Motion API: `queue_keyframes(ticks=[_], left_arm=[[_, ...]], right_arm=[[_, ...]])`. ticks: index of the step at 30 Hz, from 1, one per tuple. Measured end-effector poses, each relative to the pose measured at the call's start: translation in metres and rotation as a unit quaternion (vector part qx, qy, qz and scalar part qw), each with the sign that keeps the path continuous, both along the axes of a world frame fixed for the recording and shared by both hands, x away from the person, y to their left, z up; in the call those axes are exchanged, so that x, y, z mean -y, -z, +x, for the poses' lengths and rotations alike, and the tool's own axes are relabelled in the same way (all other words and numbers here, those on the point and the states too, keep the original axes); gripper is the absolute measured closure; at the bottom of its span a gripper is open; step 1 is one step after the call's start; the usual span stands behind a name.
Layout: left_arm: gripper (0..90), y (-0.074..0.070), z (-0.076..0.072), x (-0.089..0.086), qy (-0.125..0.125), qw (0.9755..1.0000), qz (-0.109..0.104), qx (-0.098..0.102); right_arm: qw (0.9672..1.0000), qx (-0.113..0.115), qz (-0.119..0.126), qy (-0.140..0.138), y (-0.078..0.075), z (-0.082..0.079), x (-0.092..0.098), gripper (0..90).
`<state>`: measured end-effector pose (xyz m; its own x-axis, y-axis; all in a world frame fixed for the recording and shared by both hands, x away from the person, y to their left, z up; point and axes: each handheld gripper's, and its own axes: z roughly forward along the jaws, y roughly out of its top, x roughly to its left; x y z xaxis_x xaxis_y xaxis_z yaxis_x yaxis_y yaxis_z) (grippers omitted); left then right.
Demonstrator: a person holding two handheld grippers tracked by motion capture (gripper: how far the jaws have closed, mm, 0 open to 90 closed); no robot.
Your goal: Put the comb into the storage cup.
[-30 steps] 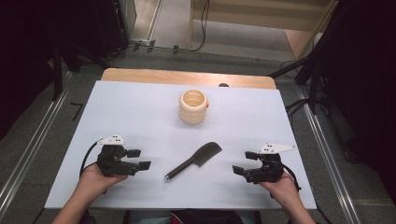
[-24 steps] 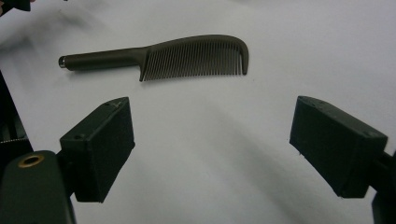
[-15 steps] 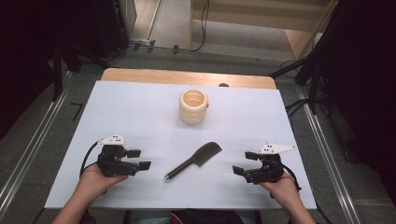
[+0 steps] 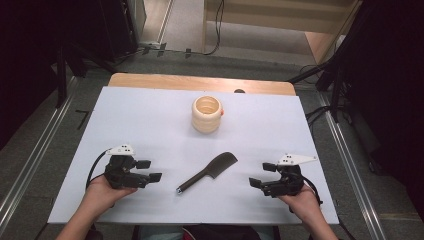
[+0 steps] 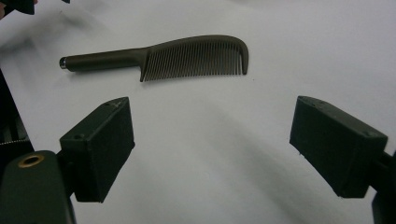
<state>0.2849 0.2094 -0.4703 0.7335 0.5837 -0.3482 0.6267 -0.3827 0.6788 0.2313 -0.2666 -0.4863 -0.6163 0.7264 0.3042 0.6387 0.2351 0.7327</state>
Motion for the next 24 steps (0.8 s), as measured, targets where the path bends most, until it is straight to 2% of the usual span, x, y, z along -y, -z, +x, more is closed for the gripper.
queue_keyframes(ticks=[7,13,20,24], left_arm=[[26.6,0.000,0.002,0.003,0.002,1.0000,0.003,-0.005],[26.6,-0.002,0.005,0.011,0.010,0.9999,-0.002,-0.007],[26.6,-0.003,0.008,0.020,0.015,0.9998,0.003,-0.010],[26.6,-0.006,0.009,0.024,0.014,0.9999,-0.002,-0.003]], right_arm=[[1.0000,0.000,-0.001,0.002,0.001,-0.001,0.001,11.9],[1.0000,-0.001,-0.002,0.005,0.001,-0.002,0.001,11.9],[1.0000,-0.001,-0.004,0.006,0.001,-0.002,0.001,11.9],[1.0000,-0.002,-0.005,0.006,0.002,-0.002,0.001,11.9]])
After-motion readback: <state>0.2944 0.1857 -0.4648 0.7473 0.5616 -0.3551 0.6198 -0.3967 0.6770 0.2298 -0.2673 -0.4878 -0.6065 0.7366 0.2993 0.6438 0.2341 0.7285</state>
